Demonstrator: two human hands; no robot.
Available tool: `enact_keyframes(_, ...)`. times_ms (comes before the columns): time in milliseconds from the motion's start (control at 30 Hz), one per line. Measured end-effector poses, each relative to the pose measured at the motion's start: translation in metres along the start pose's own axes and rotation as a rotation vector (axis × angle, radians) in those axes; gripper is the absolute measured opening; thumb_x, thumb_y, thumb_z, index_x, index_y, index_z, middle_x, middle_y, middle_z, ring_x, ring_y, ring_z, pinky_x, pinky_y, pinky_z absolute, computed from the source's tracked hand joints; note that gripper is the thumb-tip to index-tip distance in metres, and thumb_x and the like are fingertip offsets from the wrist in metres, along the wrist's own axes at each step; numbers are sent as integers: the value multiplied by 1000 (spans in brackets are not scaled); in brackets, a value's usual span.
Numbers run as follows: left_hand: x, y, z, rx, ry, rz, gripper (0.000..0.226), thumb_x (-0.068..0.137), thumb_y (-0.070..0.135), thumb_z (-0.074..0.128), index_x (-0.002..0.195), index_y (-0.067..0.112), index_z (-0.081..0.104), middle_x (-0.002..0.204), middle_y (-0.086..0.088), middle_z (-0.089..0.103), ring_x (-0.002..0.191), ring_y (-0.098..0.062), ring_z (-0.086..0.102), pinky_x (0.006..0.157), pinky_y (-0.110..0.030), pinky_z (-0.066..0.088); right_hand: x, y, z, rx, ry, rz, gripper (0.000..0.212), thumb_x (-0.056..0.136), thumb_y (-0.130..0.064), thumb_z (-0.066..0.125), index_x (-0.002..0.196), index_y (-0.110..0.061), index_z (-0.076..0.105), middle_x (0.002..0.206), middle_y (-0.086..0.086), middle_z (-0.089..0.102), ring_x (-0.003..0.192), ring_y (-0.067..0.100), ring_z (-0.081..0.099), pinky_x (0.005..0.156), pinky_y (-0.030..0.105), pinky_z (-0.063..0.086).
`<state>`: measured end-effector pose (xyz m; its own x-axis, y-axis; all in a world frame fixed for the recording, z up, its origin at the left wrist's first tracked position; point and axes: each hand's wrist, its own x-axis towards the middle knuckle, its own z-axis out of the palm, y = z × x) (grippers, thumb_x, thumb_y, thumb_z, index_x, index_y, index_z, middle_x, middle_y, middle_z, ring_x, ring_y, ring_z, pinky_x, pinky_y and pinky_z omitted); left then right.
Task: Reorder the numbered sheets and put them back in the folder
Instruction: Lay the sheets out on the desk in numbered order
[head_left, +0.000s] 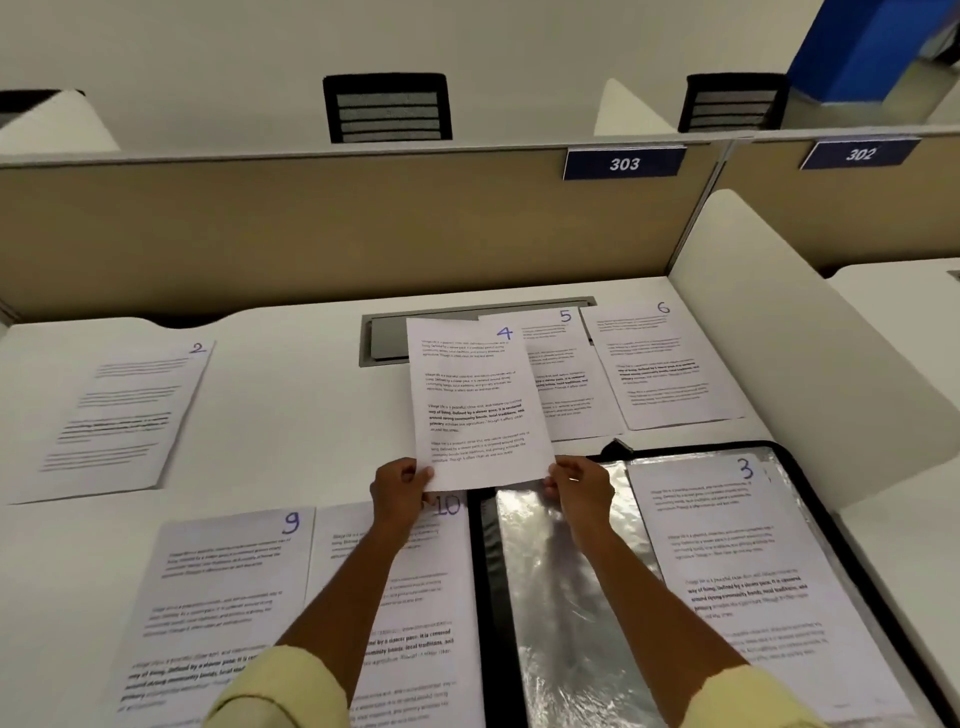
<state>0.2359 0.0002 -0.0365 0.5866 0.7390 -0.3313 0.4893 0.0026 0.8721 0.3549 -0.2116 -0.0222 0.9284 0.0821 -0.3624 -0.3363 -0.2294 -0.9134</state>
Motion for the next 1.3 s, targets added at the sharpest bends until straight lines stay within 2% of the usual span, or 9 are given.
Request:
enact_keyframes(300,36,-3,-23,-2,128,-94,5,88,6,70,84,5,70,78,-15,71,61,-23,67,67,-35,60,17,-8,59,-70,30,-7,10,93,0,65,91,-8,71,78,12,72,62,17,68,56,17,56)
enact_keyframes(500,55,-5,-34,-82,134,-156,6,87,7,72,88,3,68,75,-17,72,58,-24,70,48,-19,53,32,-11,87,-147,58,-23,11,92,2,64,98,-3,72,80,12,73,66,21,71,61,21,56)
enact_keyframes(667,68,-2,-37,-98,140,-164,6,86,3,72,87,0,67,72,-19,70,47,-17,65,46,-18,52,35,-12,101,-232,83,-44,14,91,7,61,95,-3,70,80,14,71,63,20,68,51,9,49)
enact_keyframes(733,70,-2,-37,-95,148,-160,7,85,2,73,82,1,67,68,-16,69,47,-18,64,47,-19,53,37,-9,104,-273,85,-51,12,90,4,63,95,-3,71,83,13,73,71,23,70,60,13,54)
enact_keyframes(833,71,-3,-37,-81,170,-138,12,86,6,73,76,7,66,66,-15,69,49,-20,64,50,-22,54,37,-6,107,-334,84,-54,12,88,-1,67,98,-4,73,91,13,75,84,29,73,82,35,60)
enact_keyframes(967,65,-2,-37,-48,229,-114,14,95,17,64,87,6,66,70,-15,70,49,-19,65,41,-11,45,33,-10,103,-334,82,-69,9,91,-7,66,95,-4,73,88,11,75,83,27,72,77,30,56)
enact_keyframes(1033,62,-3,-36,-16,260,-116,18,98,23,58,89,9,64,71,-13,70,51,-21,68,47,-15,49,29,-14,97,-328,91,-79,10,92,-9,64,92,-5,73,86,10,75,82,26,72,73,26,52)
enact_keyframes(1133,55,-8,-35,61,290,-130,27,99,31,52,97,7,64,80,-13,73,63,-27,71,75,-33,58,24,-19,84,-328,98,-130,13,92,-9,62,94,-5,73,89,9,75,83,21,68,76,25,50)
enact_keyframes(1300,29,-3,-22,240,260,-20,37,97,32,56,116,2,64,110,-20,67,100,-37,65,91,-45,52,10,-20,52,-391,59,-237,30,96,-23,64,123,-9,66,112,7,70,101,23,66,88,30,49)
